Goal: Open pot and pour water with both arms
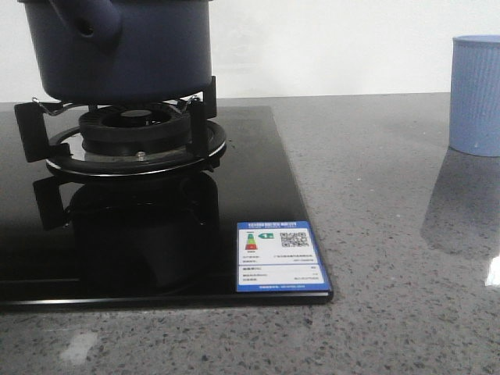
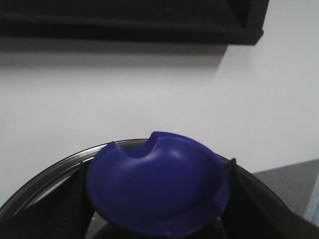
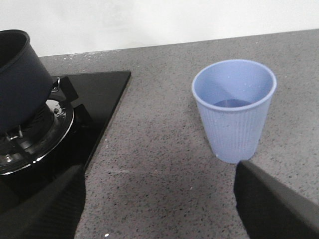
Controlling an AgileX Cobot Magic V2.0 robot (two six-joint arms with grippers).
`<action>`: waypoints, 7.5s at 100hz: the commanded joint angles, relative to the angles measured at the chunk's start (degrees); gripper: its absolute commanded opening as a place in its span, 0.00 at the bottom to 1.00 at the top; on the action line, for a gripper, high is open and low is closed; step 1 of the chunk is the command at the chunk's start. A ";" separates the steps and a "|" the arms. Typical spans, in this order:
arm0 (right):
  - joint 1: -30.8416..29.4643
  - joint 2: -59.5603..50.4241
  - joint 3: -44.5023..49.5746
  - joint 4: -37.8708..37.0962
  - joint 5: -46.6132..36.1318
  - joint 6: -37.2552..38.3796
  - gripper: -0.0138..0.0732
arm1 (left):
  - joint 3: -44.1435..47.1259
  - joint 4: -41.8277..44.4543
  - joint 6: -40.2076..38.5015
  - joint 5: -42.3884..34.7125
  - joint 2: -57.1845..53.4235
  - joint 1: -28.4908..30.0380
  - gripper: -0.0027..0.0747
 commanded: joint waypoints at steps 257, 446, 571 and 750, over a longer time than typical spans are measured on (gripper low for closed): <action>-4.68 50.04 7.87 -6.55 -73.35 -0.64 0.51 | -2.13 0.62 -0.17 1.84 -11.24 12.14 0.55; 26.37 55.26 -48.85 -69.64 -12.01 -0.64 0.51 | -2.13 0.62 -0.17 2.33 -11.24 12.14 0.55; 26.37 59.30 -48.87 -110.59 -10.31 -0.64 0.51 | -2.13 0.62 -0.17 2.75 -11.24 12.14 0.55; 12.43 46.94 -42.48 -80.13 5.01 53.78 0.50 | -2.13 0.62 -0.17 2.75 -11.24 12.14 0.55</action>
